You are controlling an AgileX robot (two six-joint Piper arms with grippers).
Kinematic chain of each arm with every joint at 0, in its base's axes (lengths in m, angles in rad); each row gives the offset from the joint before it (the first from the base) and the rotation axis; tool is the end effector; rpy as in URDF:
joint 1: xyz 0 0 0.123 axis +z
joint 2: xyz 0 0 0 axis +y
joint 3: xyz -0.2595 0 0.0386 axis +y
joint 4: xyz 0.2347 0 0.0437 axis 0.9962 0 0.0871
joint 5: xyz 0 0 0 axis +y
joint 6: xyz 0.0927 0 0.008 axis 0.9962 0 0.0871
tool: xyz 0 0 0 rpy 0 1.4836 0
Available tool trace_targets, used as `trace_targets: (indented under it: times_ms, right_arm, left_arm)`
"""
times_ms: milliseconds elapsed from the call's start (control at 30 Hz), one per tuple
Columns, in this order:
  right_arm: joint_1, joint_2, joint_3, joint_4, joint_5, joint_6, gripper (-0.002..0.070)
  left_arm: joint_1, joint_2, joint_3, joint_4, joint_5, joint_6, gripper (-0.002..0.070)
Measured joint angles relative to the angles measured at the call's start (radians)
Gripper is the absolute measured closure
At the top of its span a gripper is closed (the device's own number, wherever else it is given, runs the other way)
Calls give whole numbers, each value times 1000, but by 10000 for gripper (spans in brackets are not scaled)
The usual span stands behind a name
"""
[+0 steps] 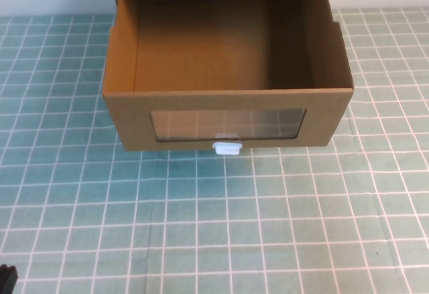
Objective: Open the shoe box
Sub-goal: 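Pull the top drawer of the cardboard box fully open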
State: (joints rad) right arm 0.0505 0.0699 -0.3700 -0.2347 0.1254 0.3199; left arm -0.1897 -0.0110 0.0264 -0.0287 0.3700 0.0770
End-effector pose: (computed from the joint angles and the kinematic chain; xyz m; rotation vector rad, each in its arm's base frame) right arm 0.0450 -0.0005 0.3150 0.0487 1.3053 0.0984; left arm 0.0630 -0.0131 0.1714 0.2309 1.8559 -0.1060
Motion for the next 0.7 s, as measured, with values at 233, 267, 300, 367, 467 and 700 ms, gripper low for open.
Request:
trace_targets:
  times_ms: [233, 267, 300, 367, 467, 700]
  right_arm:
    - [-73, -79, 292, 25, -96, 2, 689]
    - [-77, -79, 319, 27, -96, 2, 689]
    - [-82, -79, 350, 29, -96, 2, 689]
    - [-86, -79, 387, 31, -94, 2, 689]
    - [-87, -79, 394, 31, -46, 2, 689]
    - [-87, -79, 394, 4, 122, -1, 689]
  left_arm:
    - [0, 0, 0, 1, 0, -1, 680]
    - [0, 0, 0, 3, 0, -1, 680]
    - [0, 0, 0, 2, 0, -1, 680]
    - [0, 0, 0, 2, 0, -1, 680]
    - [0, 0, 0, 2, 0, -1, 680]
    - [0, 0, 0, 2, 0, -1, 680]
